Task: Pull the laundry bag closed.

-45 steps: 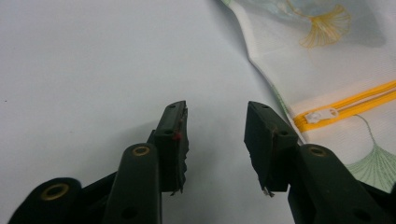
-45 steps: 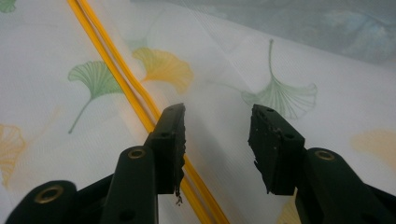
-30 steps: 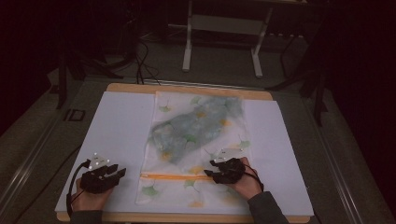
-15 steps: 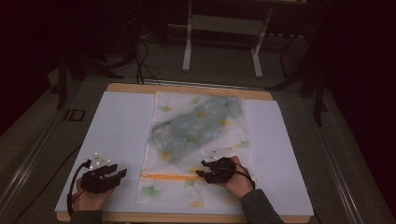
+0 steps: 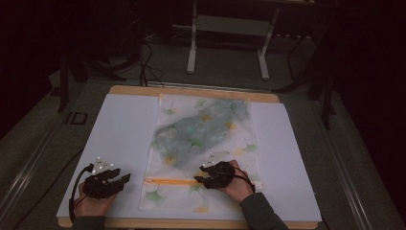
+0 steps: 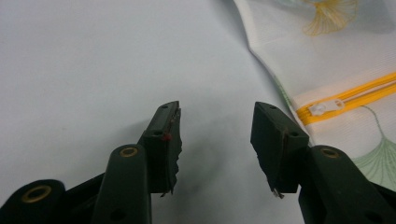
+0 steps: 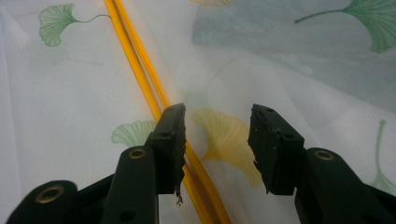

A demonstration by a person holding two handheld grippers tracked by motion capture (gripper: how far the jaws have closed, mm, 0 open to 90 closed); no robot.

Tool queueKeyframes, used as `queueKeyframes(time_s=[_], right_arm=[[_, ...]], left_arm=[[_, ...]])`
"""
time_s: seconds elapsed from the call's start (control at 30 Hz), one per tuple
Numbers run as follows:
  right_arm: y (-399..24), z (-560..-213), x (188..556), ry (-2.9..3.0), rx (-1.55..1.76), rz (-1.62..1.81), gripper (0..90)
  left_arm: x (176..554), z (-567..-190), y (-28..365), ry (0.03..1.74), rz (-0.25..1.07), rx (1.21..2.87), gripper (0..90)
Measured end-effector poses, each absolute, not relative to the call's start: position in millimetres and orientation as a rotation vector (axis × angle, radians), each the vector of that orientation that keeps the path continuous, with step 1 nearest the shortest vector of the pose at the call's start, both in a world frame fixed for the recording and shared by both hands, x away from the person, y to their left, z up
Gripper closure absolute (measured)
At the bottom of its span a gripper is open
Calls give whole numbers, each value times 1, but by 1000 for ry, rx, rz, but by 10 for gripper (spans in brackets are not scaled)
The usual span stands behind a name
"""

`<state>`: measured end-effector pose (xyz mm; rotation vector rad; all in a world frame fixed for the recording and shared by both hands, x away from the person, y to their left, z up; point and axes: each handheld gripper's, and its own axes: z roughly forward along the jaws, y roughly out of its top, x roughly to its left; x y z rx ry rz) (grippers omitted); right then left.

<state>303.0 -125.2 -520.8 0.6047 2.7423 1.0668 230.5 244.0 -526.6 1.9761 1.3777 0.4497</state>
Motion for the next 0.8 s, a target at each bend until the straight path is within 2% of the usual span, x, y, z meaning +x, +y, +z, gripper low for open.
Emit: queueKeyframes(time_s=[0.8], right_arm=[[-87,-523,305,2812,490,1076,528]], left_arm=[[231,-527,243,1389,463,1992,511]])
